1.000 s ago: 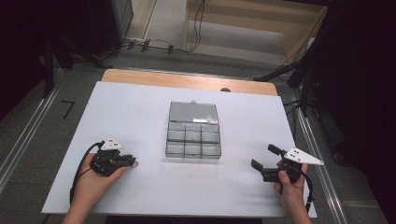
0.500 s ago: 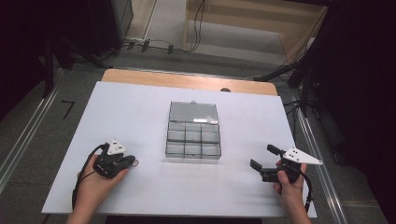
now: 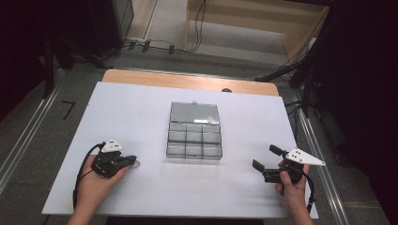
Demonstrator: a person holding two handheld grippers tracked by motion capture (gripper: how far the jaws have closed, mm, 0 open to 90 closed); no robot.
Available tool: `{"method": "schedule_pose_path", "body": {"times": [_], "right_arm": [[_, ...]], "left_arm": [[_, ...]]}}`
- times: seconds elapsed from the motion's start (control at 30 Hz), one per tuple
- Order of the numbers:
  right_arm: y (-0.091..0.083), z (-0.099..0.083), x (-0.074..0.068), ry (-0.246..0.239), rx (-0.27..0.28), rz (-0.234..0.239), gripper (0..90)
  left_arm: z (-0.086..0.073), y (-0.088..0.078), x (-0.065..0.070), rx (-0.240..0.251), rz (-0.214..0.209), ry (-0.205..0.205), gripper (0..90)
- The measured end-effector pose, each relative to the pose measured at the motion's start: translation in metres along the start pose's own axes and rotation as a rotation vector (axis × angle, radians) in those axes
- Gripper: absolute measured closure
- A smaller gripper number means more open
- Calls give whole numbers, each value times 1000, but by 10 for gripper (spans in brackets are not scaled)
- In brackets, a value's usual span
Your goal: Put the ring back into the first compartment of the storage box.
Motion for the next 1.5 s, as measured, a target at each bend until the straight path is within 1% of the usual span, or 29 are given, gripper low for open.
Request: {"method": "schedule_pose_path", "body": {"times": [0.03,0.07,0.2,0.27,0.53,0.87,0.97,1.13,1.5], "right_arm": [[0,0,0,-2,0,0,0],[0,0,0,-1,0,1,0],[0,0,-1,4,-4,0,0],[0,0,-1,2,-3,-1,0],[0,0,-2,5,-4,-2,0],[0,0,-1,3,2,-3,0],[0,0,-1,2,1,-4,0],[0,0,-1,0,2,-4,0],[0,-1,-1,2,0,-5,0]], "left_arm": [[2,-2,1,19,-6,1,888],[3,-4,1,19,-9,4,888],[5,-7,2,49,-29,-6,888],[6,-9,3,57,-30,-8,888],[12,-13,8,87,-44,8,889],[18,-12,14,102,-53,20,889],[20,-12,15,104,-50,31,889],[23,-13,16,114,-49,30,888],[30,-11,19,113,-46,44,888]]}}
Point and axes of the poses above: each handheld gripper's, and its own axes: y roughly forward along the jaws, z roughly out of its top, x roughly to its right, the point moved 6 cm from there along y, roughly forward along the jaws, and after that the axes turned 12 degrees about -z, right-handed, at the moved point
